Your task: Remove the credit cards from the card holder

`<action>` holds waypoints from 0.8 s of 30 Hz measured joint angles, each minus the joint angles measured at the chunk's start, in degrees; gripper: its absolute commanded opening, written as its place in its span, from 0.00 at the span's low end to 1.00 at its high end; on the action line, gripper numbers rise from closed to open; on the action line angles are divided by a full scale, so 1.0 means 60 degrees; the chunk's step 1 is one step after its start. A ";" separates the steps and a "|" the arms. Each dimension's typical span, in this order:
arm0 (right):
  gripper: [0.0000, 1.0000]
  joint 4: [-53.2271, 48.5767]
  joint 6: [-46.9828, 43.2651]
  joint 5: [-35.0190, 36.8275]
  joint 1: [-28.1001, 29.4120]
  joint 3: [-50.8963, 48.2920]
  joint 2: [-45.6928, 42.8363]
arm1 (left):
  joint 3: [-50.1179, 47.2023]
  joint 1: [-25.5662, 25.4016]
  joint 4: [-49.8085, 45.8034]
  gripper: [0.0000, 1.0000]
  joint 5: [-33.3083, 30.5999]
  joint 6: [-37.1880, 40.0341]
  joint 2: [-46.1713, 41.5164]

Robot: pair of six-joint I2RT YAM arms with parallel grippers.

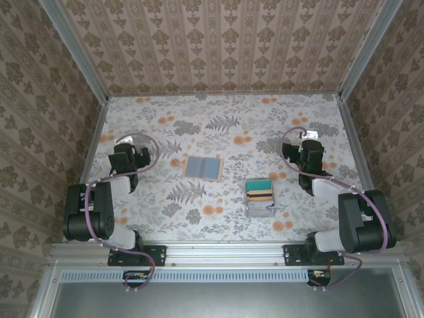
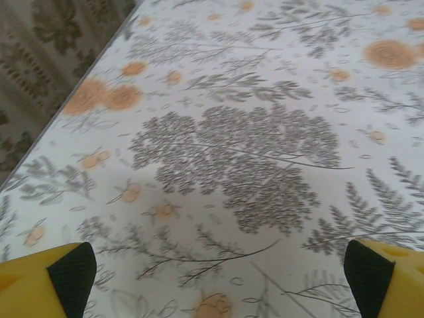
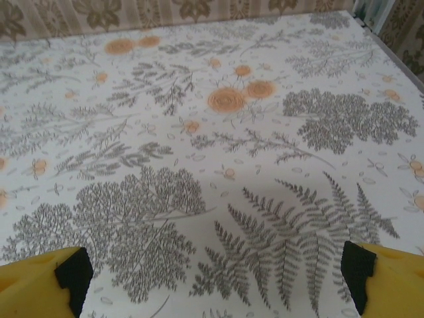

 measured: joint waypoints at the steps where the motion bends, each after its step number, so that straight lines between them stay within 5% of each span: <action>1: 1.00 0.0219 -0.0047 -0.0171 -0.0146 0.0004 0.0164 | -0.0047 -0.0004 0.0215 1.00 0.0211 0.0120 0.0015; 7: 1.00 0.1024 -0.0350 -0.1249 -0.0426 -0.0102 0.1060 | -0.0787 -0.0025 0.2051 1.00 0.1129 0.0601 0.0379; 11: 1.00 0.2488 -0.0412 -0.1545 -0.0408 -0.0856 0.1209 | -0.0965 -0.0073 0.2324 1.00 0.1257 0.0688 0.0532; 24: 1.00 0.3140 -0.0586 -0.1574 -0.0321 -0.0980 0.1319 | -0.0965 -0.0259 0.2677 1.00 0.1260 0.0867 0.0528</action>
